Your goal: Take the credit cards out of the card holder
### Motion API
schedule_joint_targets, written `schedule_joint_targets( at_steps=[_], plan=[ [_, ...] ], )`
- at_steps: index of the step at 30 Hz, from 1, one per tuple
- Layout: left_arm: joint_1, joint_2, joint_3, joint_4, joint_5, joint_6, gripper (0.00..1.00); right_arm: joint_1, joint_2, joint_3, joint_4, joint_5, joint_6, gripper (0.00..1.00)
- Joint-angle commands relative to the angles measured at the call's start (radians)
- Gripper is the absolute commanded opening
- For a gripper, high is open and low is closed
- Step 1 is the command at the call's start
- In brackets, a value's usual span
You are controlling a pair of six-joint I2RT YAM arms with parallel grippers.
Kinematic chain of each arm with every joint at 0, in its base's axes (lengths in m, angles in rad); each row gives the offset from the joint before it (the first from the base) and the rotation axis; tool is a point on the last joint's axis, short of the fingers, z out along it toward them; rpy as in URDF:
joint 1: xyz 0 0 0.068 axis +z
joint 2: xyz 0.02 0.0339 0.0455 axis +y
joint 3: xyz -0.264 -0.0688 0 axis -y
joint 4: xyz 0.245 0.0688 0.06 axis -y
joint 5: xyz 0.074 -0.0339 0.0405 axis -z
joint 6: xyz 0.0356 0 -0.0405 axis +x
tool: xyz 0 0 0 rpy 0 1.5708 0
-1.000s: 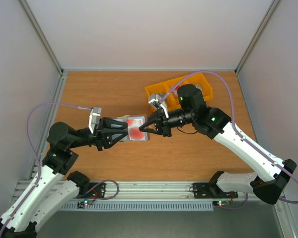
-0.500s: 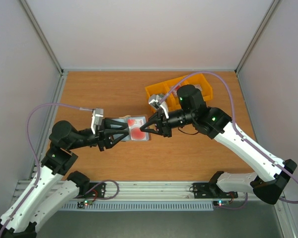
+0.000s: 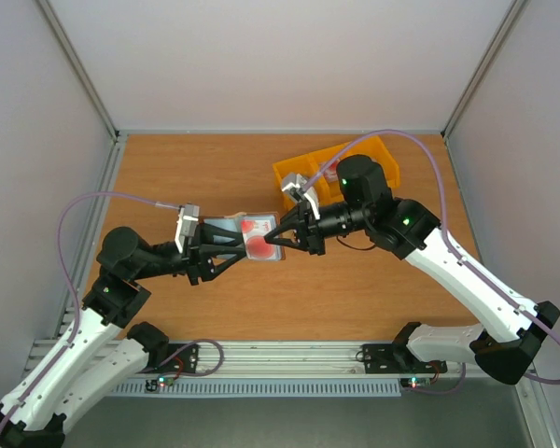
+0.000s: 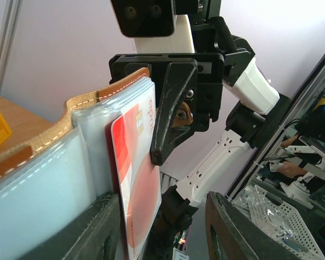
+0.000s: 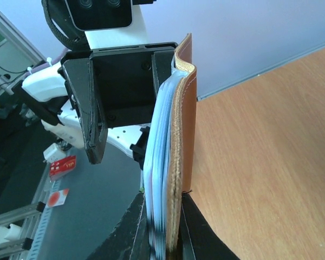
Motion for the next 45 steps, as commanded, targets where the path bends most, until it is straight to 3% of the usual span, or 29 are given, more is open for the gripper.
schedule_joint_targets(
  at_steps=[1,6,25,30,36,39,42,45],
  plan=[
    [-0.02,0.042,-0.019,0.054,0.045,-0.008,0.44,0.027,0.015,0.048,0.109,-0.148,-0.019,0.01],
    [-0.037,0.055,-0.01,0.125,0.075,-0.021,0.41,0.027,0.022,0.045,0.115,-0.133,-0.016,0.01],
    [-0.042,0.052,-0.018,0.135,0.001,-0.031,0.32,0.028,0.013,0.031,0.11,-0.114,-0.019,0.01],
    [-0.042,0.038,-0.01,0.133,0.028,-0.003,0.24,0.028,0.026,0.04,0.106,-0.127,-0.028,0.01],
    [-0.043,0.049,-0.024,0.157,0.022,-0.008,0.0,0.028,0.053,0.054,0.089,-0.144,-0.031,0.01],
    [-0.042,0.062,-0.021,0.158,0.023,-0.024,0.0,0.028,0.077,0.082,0.056,-0.154,-0.04,0.01],
    [-0.044,0.077,-0.021,0.172,0.052,-0.018,0.14,0.029,0.075,0.071,0.08,-0.154,-0.041,0.01],
    [-0.046,0.09,-0.006,0.155,0.041,-0.026,0.19,0.028,0.086,0.089,0.081,-0.16,-0.041,0.01]
  ],
)
